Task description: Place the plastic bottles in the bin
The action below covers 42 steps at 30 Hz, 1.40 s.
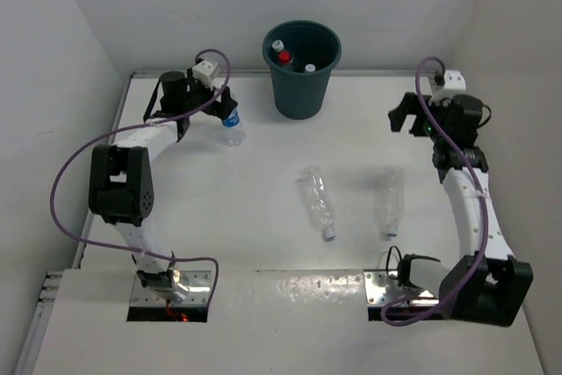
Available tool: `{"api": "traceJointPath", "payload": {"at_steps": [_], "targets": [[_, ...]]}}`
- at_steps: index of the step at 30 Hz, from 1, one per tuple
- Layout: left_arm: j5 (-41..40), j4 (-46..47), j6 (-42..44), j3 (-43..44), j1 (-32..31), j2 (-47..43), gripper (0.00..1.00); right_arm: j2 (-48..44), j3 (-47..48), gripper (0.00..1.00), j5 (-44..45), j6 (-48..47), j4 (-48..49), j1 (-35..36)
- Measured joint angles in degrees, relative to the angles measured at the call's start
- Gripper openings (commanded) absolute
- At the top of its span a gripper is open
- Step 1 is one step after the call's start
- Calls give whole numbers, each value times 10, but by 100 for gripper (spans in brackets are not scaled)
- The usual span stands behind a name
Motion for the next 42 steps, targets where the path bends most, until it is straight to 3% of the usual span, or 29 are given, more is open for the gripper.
{"api": "traceJointPath", "payload": {"at_steps": [4, 6, 9, 13, 18, 21, 25, 30, 36, 39, 40, 42], "targets": [[14, 3, -10, 13, -3, 24, 81, -55, -76, 100, -17, -10, -80, -66], [20, 4, -17, 20, -7, 31, 64, -86, -96, 99, -27, -14, -106, -99], [31, 6, -27, 31, -11, 36, 47, -125, -108, 99, -43, -22, -132, -129], [43, -10, -43, 78, -13, 36, 37, -148, -112, 97, -62, -26, -153, -155], [41, -67, -74, 260, -13, 36, 37, -185, -151, 97, -77, -28, -211, -173], [33, -71, -92, 398, -18, 34, 38, -208, -179, 97, -76, -30, -242, -174], [21, -56, -107, 520, -48, 34, 38, -240, -210, 97, -68, -37, -289, -174], [13, -29, -113, 576, -115, 63, 39, -249, -211, 96, -54, -58, -321, -175], [0, -29, -108, 582, -168, 171, 42, -282, -211, 96, -42, -106, -364, -175], [-12, -39, -97, 583, -180, 231, 54, -309, -211, 96, -51, -135, -384, -176], [-17, -45, -94, 583, -182, 247, 73, -317, -210, 96, -57, -144, -395, -176], [-31, -47, -84, 593, -186, 278, 93, -329, -205, 96, -66, -160, -412, -176]]}}
